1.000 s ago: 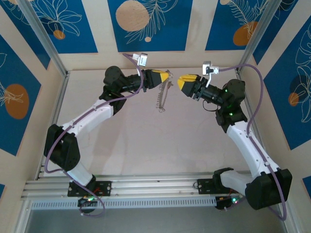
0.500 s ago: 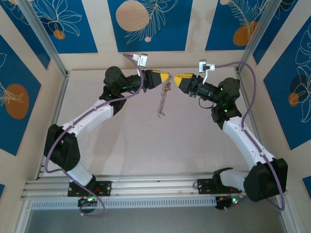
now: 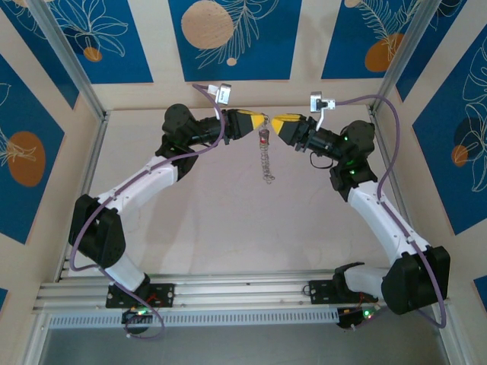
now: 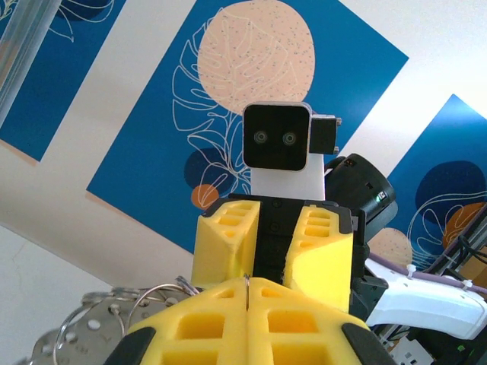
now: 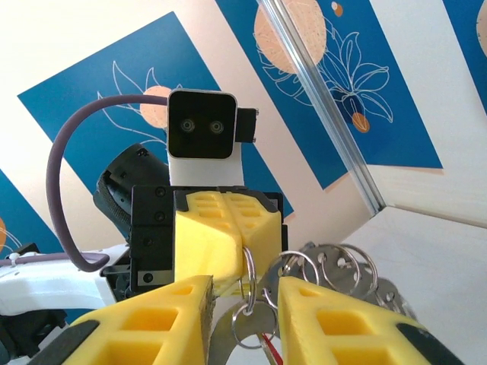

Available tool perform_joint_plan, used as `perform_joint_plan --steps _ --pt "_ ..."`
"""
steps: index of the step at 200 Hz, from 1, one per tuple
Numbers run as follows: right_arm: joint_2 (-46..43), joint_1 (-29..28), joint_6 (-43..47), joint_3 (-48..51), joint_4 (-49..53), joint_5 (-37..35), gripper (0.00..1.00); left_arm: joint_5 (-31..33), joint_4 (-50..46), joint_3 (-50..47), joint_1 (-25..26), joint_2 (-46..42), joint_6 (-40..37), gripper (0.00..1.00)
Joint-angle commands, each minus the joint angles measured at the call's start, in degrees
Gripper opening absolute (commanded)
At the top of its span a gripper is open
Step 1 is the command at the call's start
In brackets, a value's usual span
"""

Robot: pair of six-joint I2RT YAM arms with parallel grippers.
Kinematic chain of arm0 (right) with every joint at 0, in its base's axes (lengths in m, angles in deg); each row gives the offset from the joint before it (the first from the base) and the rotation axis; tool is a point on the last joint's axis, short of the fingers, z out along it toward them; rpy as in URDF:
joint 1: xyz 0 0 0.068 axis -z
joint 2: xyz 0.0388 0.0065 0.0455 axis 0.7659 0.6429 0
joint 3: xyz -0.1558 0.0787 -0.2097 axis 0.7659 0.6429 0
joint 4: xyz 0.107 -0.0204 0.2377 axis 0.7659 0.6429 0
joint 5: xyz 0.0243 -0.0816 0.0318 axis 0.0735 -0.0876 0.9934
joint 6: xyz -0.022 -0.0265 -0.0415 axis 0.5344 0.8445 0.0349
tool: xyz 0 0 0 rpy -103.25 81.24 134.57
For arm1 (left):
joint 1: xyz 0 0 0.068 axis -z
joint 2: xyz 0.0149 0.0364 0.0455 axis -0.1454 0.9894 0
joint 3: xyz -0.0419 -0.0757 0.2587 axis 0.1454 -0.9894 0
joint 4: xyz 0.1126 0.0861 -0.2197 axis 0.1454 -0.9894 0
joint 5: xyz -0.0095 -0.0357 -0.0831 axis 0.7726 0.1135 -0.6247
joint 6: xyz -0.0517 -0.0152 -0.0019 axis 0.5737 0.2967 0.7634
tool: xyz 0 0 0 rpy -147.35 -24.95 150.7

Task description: Put the keys on the keyring

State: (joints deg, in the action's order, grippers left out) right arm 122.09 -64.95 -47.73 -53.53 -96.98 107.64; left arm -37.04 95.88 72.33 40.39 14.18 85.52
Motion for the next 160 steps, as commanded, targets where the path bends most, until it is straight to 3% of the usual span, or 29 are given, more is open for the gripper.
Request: perform_joint_plan --steps 1,103,117,148,160 --pt "0.5 -0.7 0.1 -2.1 -1.0 0.2 0.27 0.3 3.9 0.1 0.5 -1.4 0.8 0.00" --pt "3.0 -1.8 1.1 -4.1 0.7 0.0 0.24 0.0 4.0 0.3 0.7 -1.7 0.9 0.00" --pt "3.3 -1.8 0.9 -4.1 0.6 -0.1 0.20 -0.1 4.1 0.4 0.7 -1.6 0.9 0.00" --pt "3.8 -1.8 0.8 -4.4 0.7 0.0 0.00 -0.2 4.1 0.4 0.8 -1.7 0.9 0.00" --pt "4.0 -1.6 0.7 -4.8 0.9 0.5 0.00 -0.5 4.2 0.5 0.8 -1.5 0.9 0.00"
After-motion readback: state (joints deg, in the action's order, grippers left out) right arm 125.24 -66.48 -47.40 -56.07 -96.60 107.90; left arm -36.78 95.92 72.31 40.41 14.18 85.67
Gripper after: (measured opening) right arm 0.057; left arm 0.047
